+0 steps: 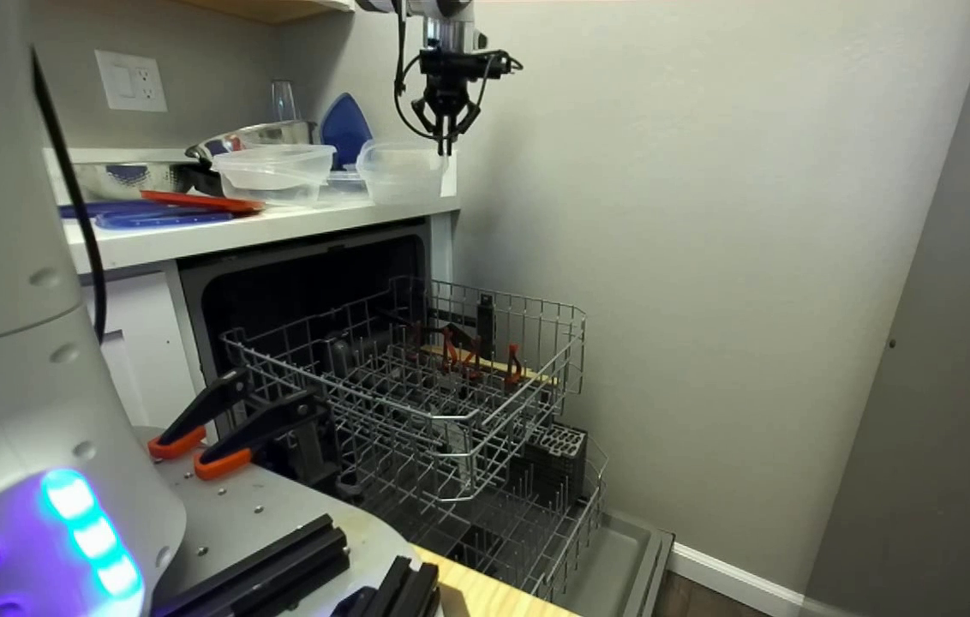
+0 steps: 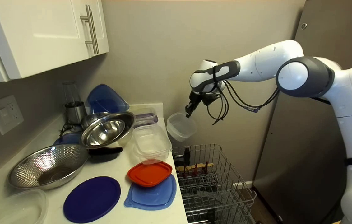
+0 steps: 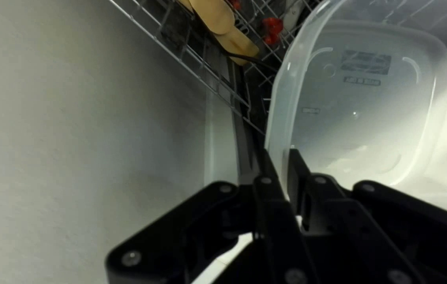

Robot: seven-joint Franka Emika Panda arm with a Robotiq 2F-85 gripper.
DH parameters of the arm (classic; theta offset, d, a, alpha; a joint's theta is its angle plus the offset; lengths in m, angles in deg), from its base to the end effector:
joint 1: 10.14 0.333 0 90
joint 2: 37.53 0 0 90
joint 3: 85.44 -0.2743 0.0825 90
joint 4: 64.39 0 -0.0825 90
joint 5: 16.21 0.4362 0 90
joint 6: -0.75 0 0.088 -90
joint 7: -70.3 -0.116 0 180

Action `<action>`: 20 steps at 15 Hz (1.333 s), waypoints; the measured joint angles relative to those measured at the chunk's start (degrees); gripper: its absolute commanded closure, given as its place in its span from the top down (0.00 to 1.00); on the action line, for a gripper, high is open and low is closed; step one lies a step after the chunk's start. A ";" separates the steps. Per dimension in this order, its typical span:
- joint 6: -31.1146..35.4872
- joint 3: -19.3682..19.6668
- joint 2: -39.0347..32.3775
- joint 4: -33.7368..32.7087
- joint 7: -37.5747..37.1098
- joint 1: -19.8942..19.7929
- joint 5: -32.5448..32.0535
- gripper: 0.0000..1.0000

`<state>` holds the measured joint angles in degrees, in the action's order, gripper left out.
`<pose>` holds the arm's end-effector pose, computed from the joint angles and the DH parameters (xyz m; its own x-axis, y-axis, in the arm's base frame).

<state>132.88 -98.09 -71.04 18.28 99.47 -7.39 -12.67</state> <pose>0.7434 0.1798 0.3194 0.7308 0.5986 0.3280 0.6385 -0.7694 -0.0185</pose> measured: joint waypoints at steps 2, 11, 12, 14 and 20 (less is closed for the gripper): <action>0.00 2.62 3.83 4.97 -1.62 -0.89 -0.42 0.04; 0.01 7.14 9.40 16.44 -10.20 1.73 -11.37 0.04; -0.04 7.36 9.05 16.47 -11.02 2.73 -13.59 0.04; -0.33 8.09 8.37 16.32 -12.62 5.03 -18.93 0.04; -4.05 9.57 6.11 12.84 -13.45 10.20 -33.13 0.04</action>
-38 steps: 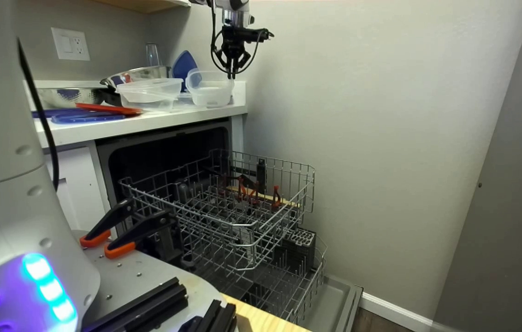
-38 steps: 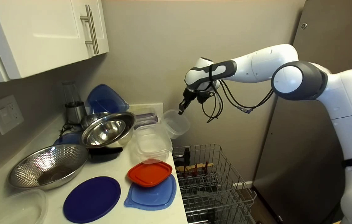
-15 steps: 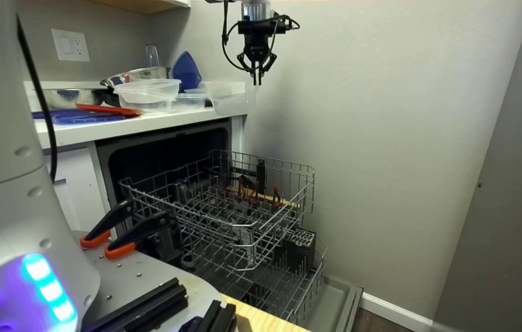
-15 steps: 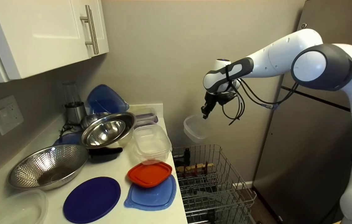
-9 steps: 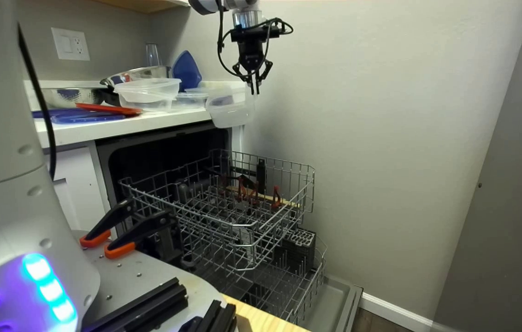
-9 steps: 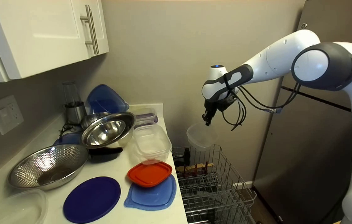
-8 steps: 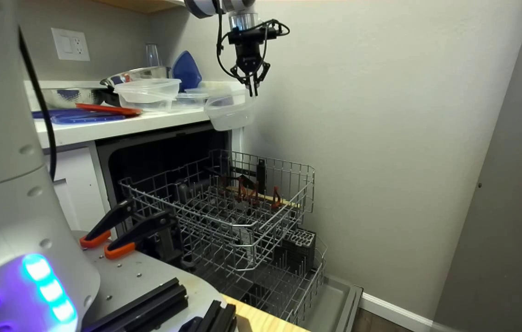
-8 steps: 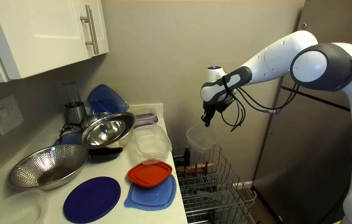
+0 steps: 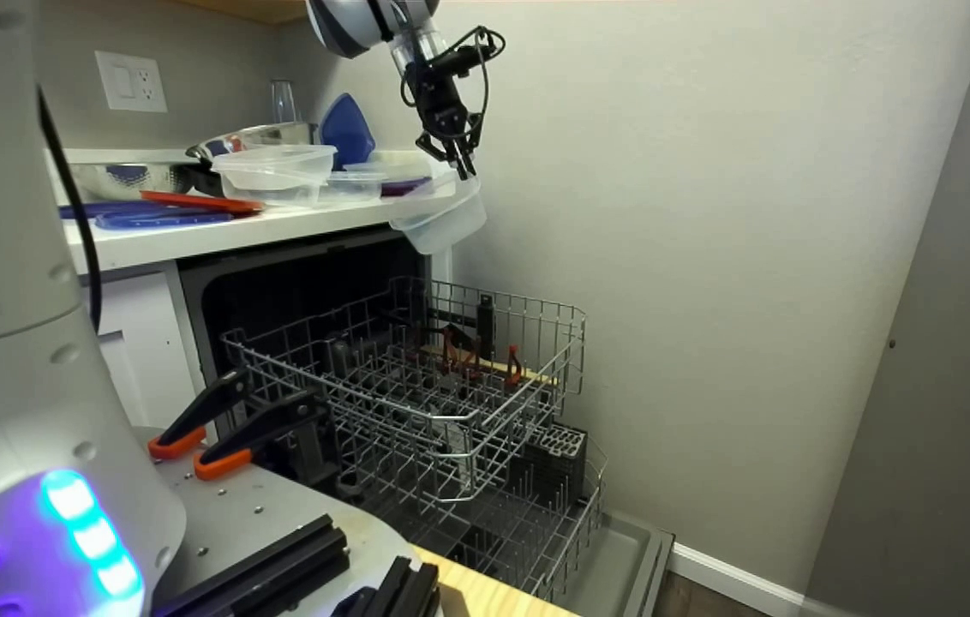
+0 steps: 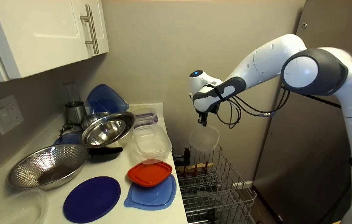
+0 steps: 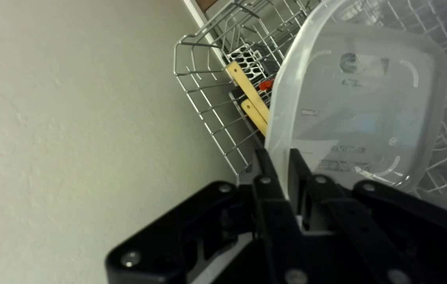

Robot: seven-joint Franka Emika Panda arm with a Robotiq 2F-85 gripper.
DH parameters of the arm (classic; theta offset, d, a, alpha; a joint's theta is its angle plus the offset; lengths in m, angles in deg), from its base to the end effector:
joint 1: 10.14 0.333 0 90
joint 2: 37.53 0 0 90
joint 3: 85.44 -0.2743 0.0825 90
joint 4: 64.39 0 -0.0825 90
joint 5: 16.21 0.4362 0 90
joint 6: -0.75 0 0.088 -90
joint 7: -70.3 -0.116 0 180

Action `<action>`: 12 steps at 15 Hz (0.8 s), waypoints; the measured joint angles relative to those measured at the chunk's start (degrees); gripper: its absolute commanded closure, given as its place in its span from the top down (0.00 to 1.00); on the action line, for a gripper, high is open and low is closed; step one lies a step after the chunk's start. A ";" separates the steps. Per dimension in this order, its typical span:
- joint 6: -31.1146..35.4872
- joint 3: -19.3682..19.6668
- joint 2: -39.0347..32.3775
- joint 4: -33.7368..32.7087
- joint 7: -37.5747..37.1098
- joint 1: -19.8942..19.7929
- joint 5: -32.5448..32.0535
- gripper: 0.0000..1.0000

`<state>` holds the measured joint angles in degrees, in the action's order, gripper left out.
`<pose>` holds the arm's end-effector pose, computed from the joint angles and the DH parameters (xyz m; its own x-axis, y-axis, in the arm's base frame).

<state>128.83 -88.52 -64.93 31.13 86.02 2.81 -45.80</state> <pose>0.6892 0.1762 0.2672 0.6690 0.7392 -0.0771 0.7035 -0.5964 0.3866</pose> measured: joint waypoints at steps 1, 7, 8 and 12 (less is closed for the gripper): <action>-0.64 0.15 -0.50 -0.75 0.00 0.71 -2.06 0.04; -1.67 0.33 -2.56 -2.97 0.11 2.33 -13.36 0.04; -1.52 0.47 -2.53 -2.97 0.14 2.20 -15.34 0.04; 1.62 0.95 -1.97 -2.49 0.14 0.59 -20.21 0.04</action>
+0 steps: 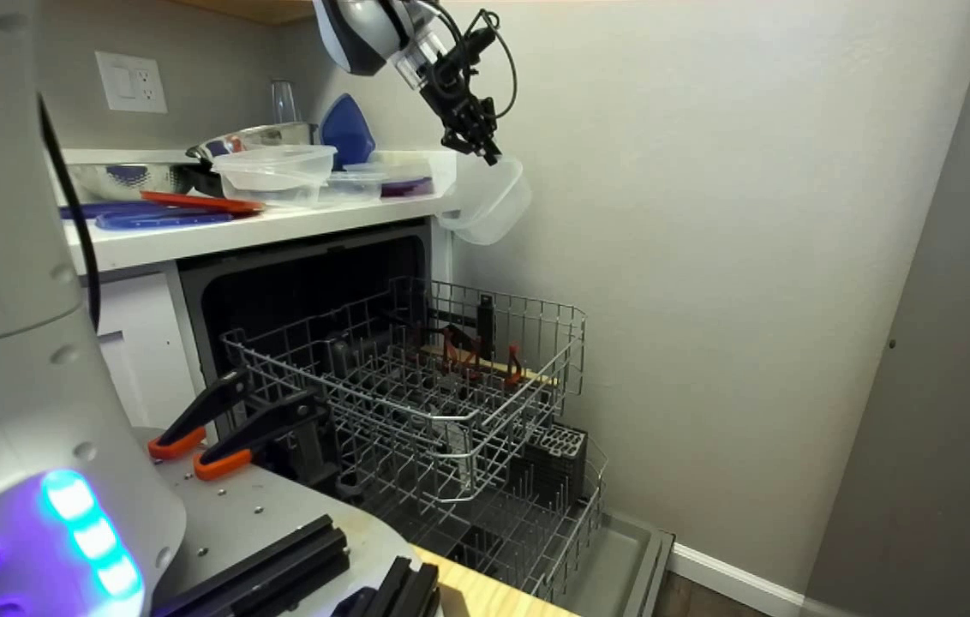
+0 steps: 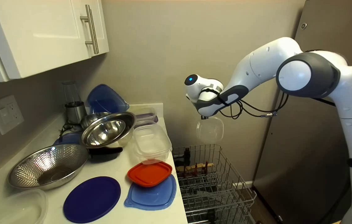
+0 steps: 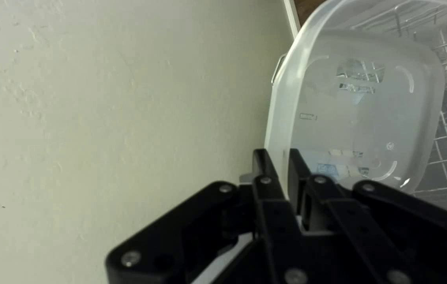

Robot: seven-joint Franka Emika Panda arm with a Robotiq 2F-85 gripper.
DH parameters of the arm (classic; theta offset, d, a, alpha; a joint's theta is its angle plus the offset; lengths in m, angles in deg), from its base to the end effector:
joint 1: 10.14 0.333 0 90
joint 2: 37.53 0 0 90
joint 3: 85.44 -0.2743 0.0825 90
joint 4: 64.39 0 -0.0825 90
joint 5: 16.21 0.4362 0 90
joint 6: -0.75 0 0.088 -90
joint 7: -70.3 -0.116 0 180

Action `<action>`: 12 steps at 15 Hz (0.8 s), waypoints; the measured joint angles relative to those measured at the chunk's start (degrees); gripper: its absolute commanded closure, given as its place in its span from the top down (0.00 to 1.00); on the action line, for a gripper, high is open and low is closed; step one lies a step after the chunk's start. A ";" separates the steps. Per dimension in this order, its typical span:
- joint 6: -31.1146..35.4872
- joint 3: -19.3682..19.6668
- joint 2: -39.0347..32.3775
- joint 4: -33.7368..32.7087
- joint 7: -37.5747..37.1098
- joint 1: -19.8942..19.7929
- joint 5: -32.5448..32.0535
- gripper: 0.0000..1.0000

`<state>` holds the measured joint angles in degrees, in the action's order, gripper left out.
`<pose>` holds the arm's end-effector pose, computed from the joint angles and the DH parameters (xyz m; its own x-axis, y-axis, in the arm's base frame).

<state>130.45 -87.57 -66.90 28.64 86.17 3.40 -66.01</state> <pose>0.7076 0.1698 0.2733 0.5269 0.8193 -0.2260 0.7412 -0.3128 0.5940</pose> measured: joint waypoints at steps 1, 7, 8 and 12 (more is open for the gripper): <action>1.40 -0.02 0.43 0.52 0.01 -0.71 -0.15 0.04; 5.78 -0.77 2.82 3.78 0.47 -3.73 -0.03 0.04; 5.78 -0.90 2.83 3.82 0.47 -3.73 -0.03 0.04; 5.78 -1.12 2.83 3.85 0.47 -3.72 -0.03 0.04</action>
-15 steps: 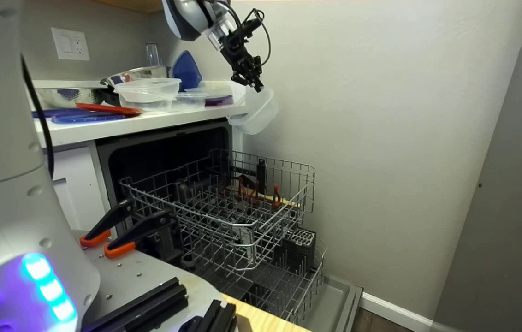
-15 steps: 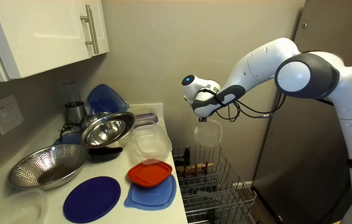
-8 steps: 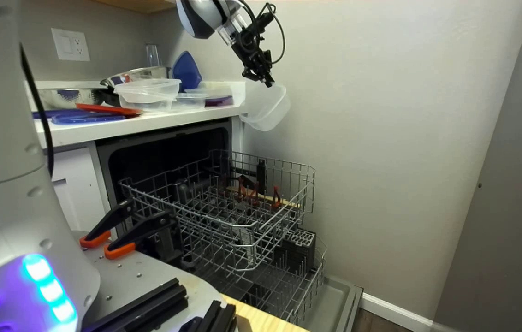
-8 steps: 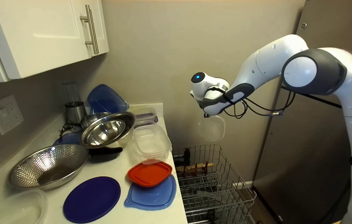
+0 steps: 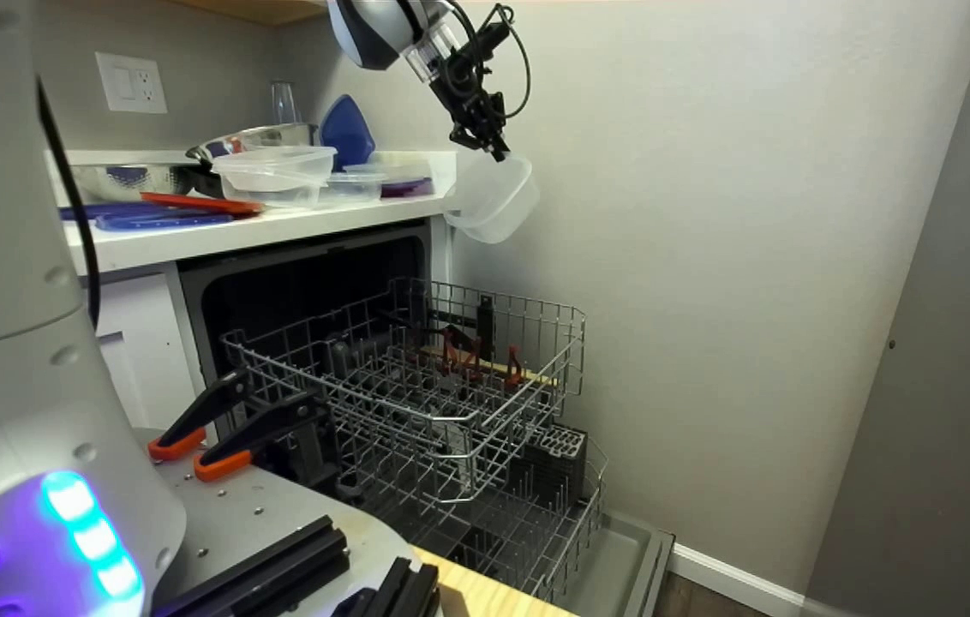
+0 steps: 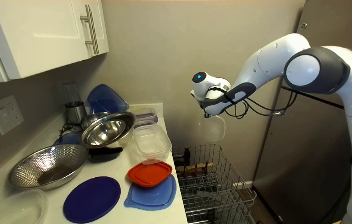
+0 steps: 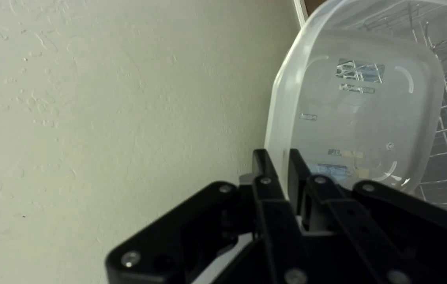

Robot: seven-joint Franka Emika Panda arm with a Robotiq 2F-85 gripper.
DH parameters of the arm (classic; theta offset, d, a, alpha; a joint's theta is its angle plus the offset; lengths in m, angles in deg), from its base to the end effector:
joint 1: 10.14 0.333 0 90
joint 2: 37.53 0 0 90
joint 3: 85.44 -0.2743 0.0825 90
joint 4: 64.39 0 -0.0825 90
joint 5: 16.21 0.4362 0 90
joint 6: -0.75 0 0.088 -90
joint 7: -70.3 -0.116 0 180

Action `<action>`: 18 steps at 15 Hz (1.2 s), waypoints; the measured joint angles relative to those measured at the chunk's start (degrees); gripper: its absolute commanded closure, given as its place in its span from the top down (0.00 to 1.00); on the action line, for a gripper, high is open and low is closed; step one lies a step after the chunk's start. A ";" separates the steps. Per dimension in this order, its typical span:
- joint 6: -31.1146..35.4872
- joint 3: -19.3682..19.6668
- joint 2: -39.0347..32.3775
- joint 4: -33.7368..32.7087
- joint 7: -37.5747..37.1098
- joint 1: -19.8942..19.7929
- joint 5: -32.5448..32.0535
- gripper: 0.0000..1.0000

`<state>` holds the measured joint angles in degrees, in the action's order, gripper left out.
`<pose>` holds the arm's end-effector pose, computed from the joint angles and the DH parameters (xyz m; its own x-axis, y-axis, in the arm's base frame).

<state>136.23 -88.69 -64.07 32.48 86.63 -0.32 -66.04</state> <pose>0.7050 0.1460 0.2808 0.5135 0.8424 -0.1631 0.7295 -0.3285 0.5999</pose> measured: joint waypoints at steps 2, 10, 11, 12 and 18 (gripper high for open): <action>-0.01 0.00 -0.07 -0.04 0.00 0.02 0.00 0.04; 0.06 -1.01 -2.54 1.93 -8.29 4.51 -0.64 0.04; 0.05 -1.20 -3.19 1.96 -10.30 5.76 -0.67 0.04; 0.04 -1.30 -3.83 1.97 -12.55 7.11 -1.04 0.04; -1.71 -0.62 -7.25 1.92 -32.52 15.86 -14.05 0.04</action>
<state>134.52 -89.31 -71.32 34.41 54.12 15.54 -80.09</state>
